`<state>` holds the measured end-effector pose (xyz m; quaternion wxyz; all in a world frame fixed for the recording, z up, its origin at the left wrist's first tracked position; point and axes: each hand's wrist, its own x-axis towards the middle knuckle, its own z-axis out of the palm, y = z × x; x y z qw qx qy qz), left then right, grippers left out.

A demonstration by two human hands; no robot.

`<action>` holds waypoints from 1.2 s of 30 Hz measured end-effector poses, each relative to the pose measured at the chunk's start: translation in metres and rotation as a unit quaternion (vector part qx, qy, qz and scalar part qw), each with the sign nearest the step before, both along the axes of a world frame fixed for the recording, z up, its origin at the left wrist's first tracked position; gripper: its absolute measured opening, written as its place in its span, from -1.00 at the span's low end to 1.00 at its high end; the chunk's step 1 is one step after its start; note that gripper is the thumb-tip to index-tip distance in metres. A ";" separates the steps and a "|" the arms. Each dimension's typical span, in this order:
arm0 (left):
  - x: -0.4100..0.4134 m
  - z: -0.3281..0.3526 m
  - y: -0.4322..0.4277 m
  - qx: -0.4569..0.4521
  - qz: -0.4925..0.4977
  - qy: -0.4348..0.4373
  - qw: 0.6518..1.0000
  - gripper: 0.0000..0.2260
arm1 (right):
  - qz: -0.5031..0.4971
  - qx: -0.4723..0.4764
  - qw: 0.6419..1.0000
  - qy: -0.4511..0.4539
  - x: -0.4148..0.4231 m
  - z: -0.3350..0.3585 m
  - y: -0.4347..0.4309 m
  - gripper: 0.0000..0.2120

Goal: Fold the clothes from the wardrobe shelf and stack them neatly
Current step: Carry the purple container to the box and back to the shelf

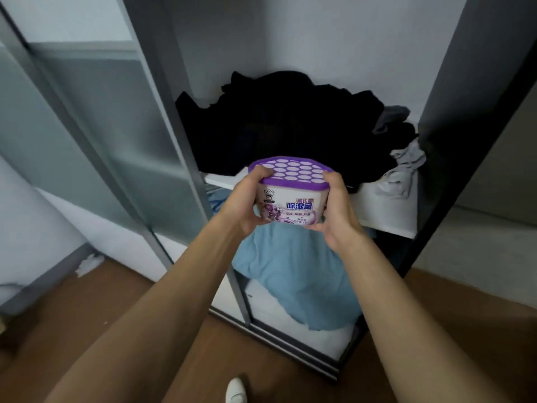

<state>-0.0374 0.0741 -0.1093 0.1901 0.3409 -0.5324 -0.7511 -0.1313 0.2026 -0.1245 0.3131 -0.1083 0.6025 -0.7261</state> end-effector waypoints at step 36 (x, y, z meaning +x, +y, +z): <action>0.787 -0.149 -0.060 0.000 0.504 -0.059 0.861 -0.69 | 0.572 0.202 0.795 0.004 0.693 -0.125 -0.232 -0.50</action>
